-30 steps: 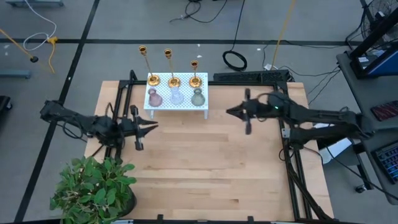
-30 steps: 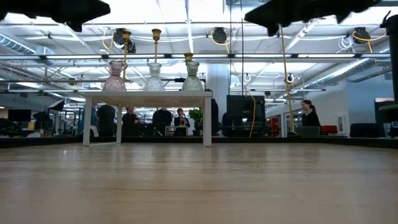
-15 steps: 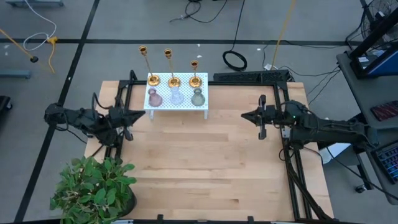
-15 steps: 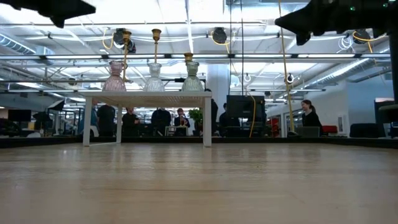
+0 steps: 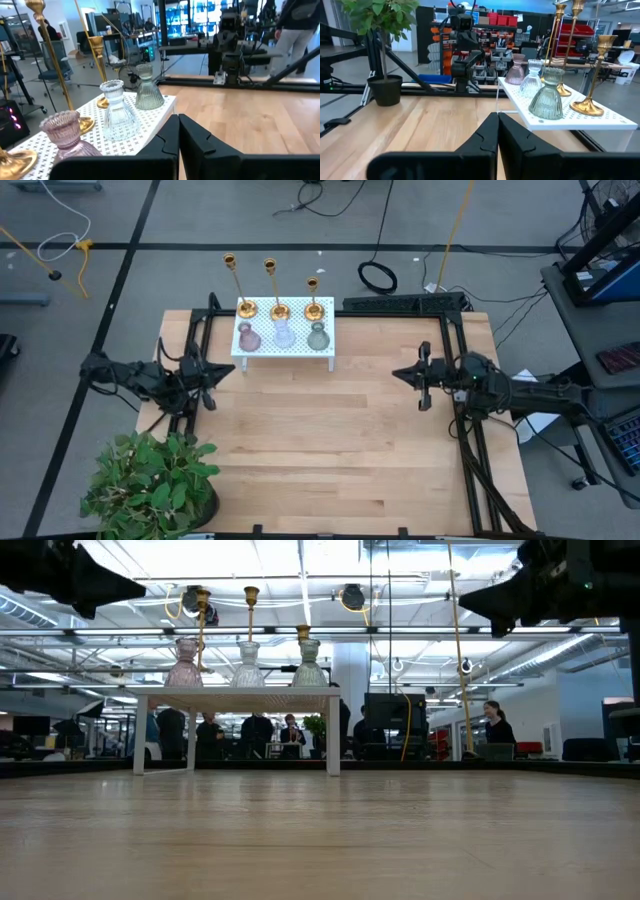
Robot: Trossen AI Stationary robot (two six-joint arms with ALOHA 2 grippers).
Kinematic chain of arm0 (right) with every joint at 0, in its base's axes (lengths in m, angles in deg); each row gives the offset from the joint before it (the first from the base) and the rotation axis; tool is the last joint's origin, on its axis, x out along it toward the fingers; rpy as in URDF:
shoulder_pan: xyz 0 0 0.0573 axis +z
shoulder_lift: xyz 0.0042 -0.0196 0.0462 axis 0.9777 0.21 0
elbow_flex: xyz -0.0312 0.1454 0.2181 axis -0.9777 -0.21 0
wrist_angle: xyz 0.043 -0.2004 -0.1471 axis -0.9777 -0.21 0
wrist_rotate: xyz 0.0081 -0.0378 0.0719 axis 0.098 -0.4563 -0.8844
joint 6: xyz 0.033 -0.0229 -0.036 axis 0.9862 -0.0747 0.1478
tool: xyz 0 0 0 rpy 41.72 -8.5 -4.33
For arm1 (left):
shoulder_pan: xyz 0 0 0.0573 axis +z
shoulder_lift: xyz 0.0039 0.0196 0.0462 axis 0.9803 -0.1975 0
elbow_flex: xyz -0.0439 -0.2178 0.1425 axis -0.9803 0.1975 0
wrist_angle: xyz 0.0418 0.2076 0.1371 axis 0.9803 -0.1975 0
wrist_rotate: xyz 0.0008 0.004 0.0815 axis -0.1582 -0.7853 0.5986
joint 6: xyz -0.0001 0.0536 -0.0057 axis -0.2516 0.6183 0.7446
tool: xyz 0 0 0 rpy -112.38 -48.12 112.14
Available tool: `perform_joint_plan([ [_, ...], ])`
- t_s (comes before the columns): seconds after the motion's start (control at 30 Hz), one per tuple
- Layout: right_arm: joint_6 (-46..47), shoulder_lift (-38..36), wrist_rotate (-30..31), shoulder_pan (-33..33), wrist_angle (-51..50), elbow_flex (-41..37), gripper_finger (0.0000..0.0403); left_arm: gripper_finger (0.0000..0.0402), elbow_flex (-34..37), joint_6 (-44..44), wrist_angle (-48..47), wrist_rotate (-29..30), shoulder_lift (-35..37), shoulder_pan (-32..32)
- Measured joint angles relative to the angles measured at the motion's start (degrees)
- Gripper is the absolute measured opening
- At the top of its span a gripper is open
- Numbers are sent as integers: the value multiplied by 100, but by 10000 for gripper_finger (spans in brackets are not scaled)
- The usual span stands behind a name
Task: Pick & Place candle stick holders
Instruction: Return to Home Position
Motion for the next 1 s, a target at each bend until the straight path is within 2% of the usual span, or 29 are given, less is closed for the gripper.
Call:
perform_joint_plan([
  [0.4,195,-1000,280,-13,-21,-672,0,4,666,-144,495,-7,162,0],
  [0.53,196,-1190,280,-13,-28,-783,0,6,979,6,1033,-9,165,0],
  [0.7,197,-1349,280,-13,-211,-803,0,3,1223,3,1229,-68,165,0],
  [1.0,197,-1439,280,-13,-455,-807,0,4,1305,438,1229,-977,165,0],
])
